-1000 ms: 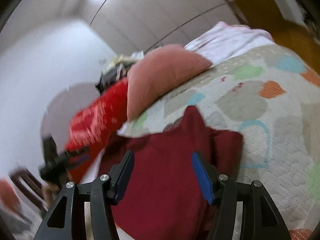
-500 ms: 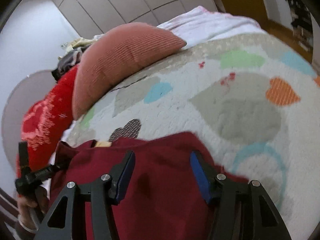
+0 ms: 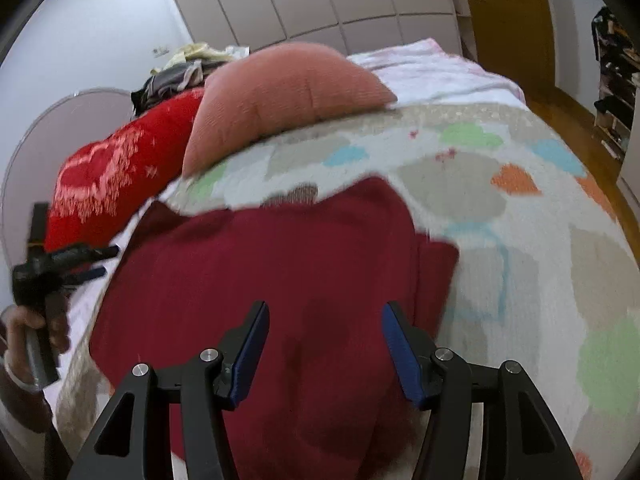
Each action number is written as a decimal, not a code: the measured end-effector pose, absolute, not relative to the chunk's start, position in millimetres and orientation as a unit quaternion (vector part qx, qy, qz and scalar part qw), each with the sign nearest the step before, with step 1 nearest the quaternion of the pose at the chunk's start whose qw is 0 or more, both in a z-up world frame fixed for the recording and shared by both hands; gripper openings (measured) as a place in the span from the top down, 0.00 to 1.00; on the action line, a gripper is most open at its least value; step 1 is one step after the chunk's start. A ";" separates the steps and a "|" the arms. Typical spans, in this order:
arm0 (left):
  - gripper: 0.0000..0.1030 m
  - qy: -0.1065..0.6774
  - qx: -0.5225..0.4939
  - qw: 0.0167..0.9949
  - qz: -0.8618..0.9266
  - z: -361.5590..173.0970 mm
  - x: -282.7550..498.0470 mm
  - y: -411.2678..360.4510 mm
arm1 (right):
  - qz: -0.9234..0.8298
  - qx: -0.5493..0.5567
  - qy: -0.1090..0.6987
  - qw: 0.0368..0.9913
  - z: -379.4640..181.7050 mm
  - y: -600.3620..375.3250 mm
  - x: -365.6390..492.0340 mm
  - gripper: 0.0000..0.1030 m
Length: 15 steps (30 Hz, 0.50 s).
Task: Fold small clothes
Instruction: 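Lift the hem with both tools and fold it up over the sweatshirt body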
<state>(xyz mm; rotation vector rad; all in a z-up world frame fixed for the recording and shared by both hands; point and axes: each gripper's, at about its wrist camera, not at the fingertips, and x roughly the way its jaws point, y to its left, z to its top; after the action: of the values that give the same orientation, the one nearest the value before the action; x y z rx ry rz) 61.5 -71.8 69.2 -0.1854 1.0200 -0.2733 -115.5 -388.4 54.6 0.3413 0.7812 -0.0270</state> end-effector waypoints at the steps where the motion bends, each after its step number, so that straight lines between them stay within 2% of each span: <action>1: 0.21 0.485 -0.083 0.860 -0.134 68.0 50.6 -70.1 | -0.015 0.156 0.391 0.907 47.3 -386.7 -116.9 0.45; 5: 0.21 0.501 -0.063 0.849 -0.157 52.5 9.6 -65.0 | -0.024 0.126 0.418 0.899 39.6 -379.8 -113.3 0.45; 10: 0.21 0.503 -0.085 0.842 -0.173 40.7 -22.9 -46.3 | -0.003 0.144 0.387 0.911 66.9 -369.9 -136.9 0.45; 13: 0.21 0.506 -0.084 0.837 -0.190 32.6 -32.0 -44.9 | -0.021 0.166 0.375 0.912 61.9 -372.6 -166.2 0.36; 15: 0.21 0.497 -0.077 0.843 -0.192 31.6 -35.5 -46.6 | -0.038 0.182 0.385 0.904 47.2 -378.4 -185.6 0.36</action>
<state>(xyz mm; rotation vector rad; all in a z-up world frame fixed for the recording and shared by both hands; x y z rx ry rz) -35.5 -46.6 31.6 -0.1624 1.0499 -0.4056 -185.6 -378.4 47.2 0.3764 0.7955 -0.0795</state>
